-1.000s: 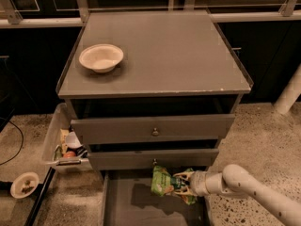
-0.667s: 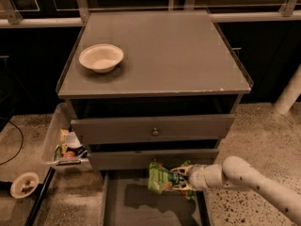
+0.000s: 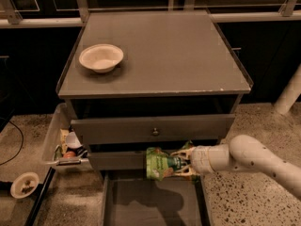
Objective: Pick green rice chip bag from bottom drawer and place on counter
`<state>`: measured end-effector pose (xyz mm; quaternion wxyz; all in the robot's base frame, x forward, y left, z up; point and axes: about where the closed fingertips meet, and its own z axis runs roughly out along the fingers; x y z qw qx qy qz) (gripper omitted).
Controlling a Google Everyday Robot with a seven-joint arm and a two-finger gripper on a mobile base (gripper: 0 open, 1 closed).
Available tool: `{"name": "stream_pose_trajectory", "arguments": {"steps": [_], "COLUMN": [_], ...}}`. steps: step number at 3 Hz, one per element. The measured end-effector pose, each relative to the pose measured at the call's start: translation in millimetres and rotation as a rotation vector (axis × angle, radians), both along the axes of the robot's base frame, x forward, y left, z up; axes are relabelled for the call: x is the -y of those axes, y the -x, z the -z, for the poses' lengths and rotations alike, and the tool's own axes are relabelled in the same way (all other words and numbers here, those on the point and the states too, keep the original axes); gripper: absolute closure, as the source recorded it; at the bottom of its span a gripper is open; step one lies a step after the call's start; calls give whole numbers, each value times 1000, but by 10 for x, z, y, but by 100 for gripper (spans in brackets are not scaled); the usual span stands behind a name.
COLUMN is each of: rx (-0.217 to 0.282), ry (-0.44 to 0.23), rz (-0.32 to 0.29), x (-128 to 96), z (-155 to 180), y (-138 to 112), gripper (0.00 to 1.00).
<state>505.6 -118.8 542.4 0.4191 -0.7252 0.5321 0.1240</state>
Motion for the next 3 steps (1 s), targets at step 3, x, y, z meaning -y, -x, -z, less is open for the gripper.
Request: {"name": "stream_pose_trajectory", "arguments": {"steps": [3], "rx": [104], "ry": [25], "rz": [32], "x": [225], "z": [-945], "y": [104], "gripper": [100]}}
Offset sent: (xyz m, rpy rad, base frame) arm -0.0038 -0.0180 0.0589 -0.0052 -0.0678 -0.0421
